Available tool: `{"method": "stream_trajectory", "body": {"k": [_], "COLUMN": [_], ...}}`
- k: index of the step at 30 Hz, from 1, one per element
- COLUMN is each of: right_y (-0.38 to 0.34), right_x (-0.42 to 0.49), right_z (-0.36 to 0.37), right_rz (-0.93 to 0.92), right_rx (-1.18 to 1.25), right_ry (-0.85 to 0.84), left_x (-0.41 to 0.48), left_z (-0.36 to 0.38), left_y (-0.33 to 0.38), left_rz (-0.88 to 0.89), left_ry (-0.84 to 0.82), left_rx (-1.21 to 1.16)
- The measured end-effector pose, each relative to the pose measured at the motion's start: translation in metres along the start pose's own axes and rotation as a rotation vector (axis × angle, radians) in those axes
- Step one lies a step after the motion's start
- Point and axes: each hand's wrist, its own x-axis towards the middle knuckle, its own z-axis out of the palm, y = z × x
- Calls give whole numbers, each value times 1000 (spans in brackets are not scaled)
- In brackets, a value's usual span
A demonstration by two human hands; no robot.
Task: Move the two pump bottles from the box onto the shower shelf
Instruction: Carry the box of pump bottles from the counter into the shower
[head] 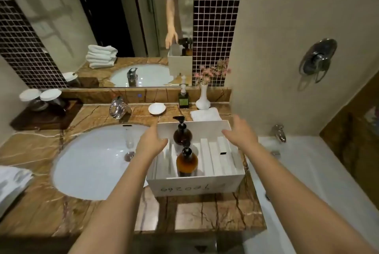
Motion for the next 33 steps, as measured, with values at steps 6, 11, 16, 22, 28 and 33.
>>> {"method": "stream_trajectory", "body": {"k": [6,11,16,22,28,33], "right_y": [29,43,47,43,33,10], "right_x": [-11,-17,-23,-26,-25,-18], "right_z": [35,52,58,57,32,-25], "right_rz": [253,292,244,254,221,197], "right_rx": [187,189,82,23,15,53], "right_ry": [-149,-159,-82,-54,-51,-9], "left_x": [-6,-12,-19,-16,-10,-2], "left_z": [29,35,43,38,12,-43], "left_y": [-26,-44,-51,-49,-35,10], "left_rz": [-214,-266,-254,-204,-134,-29], "left_ry": [-20,-55,-30,-45,-6,10], "left_rx": [-22,6,17,103,113,123]}}
